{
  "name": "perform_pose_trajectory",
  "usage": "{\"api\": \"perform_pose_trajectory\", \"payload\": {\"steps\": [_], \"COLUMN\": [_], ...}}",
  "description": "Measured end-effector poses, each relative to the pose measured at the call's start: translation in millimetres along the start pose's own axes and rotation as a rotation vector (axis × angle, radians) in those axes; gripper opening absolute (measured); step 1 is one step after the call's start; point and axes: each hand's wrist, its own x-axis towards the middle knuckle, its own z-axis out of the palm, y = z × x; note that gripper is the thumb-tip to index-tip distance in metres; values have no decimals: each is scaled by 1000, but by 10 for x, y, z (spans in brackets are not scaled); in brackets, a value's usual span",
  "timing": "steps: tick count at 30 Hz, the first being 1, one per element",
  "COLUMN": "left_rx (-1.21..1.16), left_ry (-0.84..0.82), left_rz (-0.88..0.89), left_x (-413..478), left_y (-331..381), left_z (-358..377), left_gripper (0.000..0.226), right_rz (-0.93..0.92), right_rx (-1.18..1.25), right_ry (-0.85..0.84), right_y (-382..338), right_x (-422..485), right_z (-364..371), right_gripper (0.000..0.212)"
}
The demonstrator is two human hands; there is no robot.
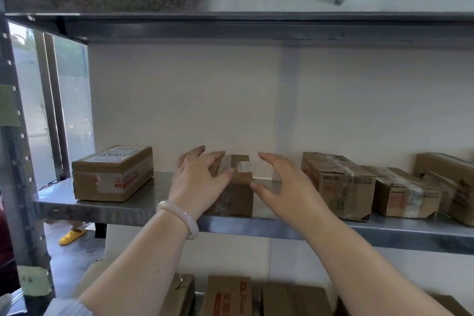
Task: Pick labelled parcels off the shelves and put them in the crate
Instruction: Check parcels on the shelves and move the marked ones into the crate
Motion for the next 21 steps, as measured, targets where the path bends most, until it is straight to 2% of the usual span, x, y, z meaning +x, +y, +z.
{"api": "perform_pose_trajectory", "payload": {"steps": [3, 5, 7, 11, 16, 18, 21], "left_rx": [-46, -88, -184, -332, -449, -443, -465], "left_ry": [91, 44, -59, -219, -381, -432, -438], "left_rz": [221, 317, 327, 250, 13, -20, -32], "left_x": [-32, -51, -61, -26, 164, 212, 197], "left_y": [398, 664, 900, 1211, 1447, 1493, 1504], "left_z": [155, 317, 499, 907, 1266, 1363, 1430], "left_gripper": [48, 48, 47, 57, 73, 69, 50], "right_rz": [-39, -49, -24, 62, 154, 171, 188], "right_rx": [-30, -22, -7, 26, 13, 18, 41], "right_ry": [141, 233, 313, 376, 359, 357, 352], "right_y": [18, 61, 148, 360, 577, 650, 746], "right_x": [-25, -78, -151, -299, -466, -497, -541], "right_z": [-300, -498, -684, -974, -1181, -1225, -1262], "right_gripper": [54, 51, 48, 45, 44, 43, 41]}}
